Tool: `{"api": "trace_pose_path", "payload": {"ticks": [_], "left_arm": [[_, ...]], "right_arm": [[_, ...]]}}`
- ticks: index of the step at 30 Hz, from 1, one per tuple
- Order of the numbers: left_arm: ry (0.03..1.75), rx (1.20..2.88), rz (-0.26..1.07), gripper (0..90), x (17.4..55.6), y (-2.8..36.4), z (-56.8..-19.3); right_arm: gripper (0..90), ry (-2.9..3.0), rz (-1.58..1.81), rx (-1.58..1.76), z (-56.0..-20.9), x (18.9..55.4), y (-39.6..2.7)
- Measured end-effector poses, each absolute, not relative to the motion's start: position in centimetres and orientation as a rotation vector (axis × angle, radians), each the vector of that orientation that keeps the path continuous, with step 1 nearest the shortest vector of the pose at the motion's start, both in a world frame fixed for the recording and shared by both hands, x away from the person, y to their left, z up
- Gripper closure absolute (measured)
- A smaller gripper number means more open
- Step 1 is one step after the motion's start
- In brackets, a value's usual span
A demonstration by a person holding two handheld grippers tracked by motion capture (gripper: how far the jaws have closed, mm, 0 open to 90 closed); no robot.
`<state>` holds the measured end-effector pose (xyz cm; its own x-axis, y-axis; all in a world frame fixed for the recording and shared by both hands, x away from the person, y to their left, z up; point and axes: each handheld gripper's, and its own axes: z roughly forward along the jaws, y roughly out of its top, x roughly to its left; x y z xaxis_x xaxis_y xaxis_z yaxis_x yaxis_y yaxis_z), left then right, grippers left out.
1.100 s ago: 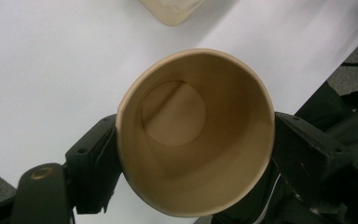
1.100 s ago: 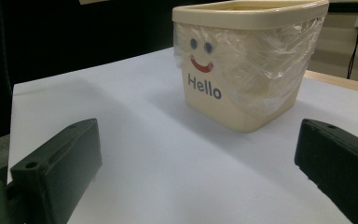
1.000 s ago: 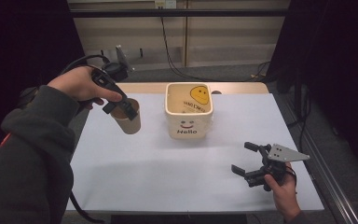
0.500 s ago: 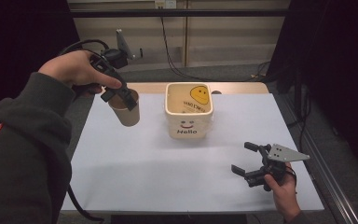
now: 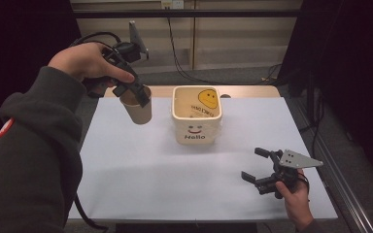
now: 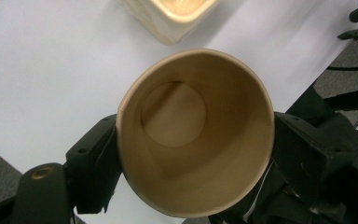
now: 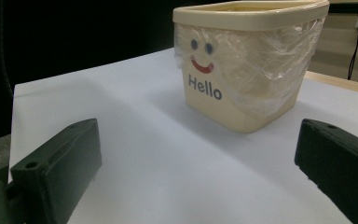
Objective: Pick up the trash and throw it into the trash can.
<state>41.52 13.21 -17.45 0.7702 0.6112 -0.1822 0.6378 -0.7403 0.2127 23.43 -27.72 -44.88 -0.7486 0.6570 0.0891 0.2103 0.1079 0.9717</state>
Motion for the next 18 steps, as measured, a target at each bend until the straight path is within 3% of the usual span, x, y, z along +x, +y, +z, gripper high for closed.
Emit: {"api": "trace_pose_path", "payload": {"ticks": [18], "left_arm": [[0.936,2.705,-0.148,21.4,44.7,8.5,-16.5]], "right_arm": [[0.2,2.031,1.679,0.857,-44.9,23.4,-27.8]]}}
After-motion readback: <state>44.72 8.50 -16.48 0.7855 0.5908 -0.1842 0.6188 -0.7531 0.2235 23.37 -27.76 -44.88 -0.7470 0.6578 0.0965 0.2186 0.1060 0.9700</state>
